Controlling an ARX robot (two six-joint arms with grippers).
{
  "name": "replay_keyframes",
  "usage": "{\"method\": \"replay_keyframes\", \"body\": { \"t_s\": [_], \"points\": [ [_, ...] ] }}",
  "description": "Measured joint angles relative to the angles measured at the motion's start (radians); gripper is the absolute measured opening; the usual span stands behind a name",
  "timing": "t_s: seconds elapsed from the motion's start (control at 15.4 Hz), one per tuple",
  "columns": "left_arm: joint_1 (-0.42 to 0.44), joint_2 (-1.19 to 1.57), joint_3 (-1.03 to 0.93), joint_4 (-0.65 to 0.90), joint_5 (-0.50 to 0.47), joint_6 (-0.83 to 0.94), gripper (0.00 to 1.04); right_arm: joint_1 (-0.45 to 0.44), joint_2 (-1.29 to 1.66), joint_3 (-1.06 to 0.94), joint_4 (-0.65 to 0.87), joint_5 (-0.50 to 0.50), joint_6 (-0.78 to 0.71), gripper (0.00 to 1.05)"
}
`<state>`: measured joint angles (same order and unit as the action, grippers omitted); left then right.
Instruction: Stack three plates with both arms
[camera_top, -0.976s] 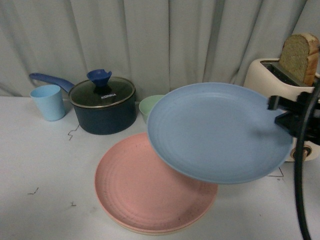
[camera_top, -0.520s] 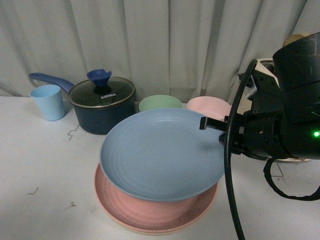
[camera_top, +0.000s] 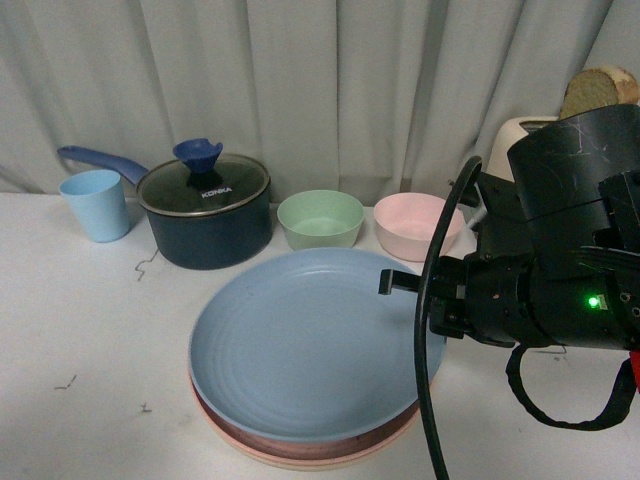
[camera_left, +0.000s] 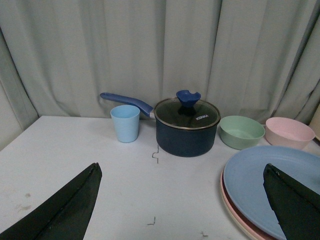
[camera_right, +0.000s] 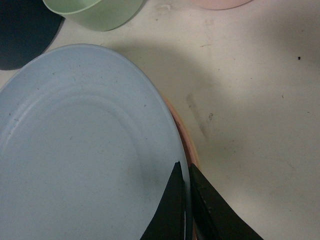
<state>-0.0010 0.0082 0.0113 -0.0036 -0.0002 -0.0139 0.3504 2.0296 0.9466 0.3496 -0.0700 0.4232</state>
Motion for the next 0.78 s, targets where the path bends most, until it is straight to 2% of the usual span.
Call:
{"method": "replay_keyframes", "body": {
  "t_s": [0.2, 0.26, 0.39, 0.59, 0.78],
  "points": [
    [0.000, 0.000, 0.000, 0.000, 0.000, 0.000, 0.98, 0.017, 0.012, 0.000, -0.006, 0.010, -0.003, 0.03],
    [0.000, 0.000, 0.000, 0.000, 0.000, 0.000, 0.98, 0.016, 0.012, 0.000, -0.016, 0.010, -0.005, 0.09],
    [0.000, 0.000, 0.000, 0.000, 0.000, 0.000, 0.98, 0.016, 0.011, 0.000, -0.016, 0.010, -0.005, 0.36],
    [0.000, 0.000, 0.000, 0.000, 0.000, 0.000, 0.98, 0.000, -0.063, -0.034, -0.003, 0.001, -0.005, 0.71],
    [0.000, 0.000, 0.000, 0.000, 0.000, 0.000, 0.98, -0.020, -0.161, -0.067, 0.023, -0.009, -0.005, 0.93]
  ]
}}
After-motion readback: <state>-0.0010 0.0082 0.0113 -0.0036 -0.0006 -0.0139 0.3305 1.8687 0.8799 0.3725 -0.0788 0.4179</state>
